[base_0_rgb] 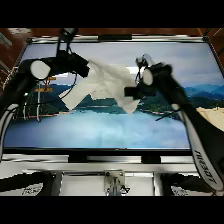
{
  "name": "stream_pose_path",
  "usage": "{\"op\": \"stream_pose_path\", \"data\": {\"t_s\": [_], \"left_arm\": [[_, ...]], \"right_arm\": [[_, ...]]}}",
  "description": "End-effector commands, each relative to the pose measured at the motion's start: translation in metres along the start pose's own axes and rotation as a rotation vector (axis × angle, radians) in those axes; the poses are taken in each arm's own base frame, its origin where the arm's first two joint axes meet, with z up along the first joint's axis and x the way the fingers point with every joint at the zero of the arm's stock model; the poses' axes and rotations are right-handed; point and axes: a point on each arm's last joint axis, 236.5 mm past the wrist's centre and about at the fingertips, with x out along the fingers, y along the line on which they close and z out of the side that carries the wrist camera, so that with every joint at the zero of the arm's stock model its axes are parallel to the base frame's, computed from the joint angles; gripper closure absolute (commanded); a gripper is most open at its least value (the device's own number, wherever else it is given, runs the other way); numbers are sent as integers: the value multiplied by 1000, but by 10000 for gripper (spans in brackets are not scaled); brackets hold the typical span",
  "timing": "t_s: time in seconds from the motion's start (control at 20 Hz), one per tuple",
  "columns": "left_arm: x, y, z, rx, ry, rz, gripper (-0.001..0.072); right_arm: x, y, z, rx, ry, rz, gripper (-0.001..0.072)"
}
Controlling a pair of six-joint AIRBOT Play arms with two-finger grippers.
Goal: Fold the shirts.
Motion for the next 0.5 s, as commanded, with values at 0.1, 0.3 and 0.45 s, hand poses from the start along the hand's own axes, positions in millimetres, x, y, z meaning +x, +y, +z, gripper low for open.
{"op": "stream_pose_path", "data": {"t_s": [0.1,0.3,0.45], "left_arm": [[-127,-8,119,-144,-363,38,659],[-252,-22,205,-153,-757,55,659],[-291,-26,210,-139,-793,53,659]], "right_arm": [[-199,-6,91,-410,-490,-40,621],[-312,30,113,-510,-830,-8,624],[-324,36,98,-518,-825,35,623]]}}
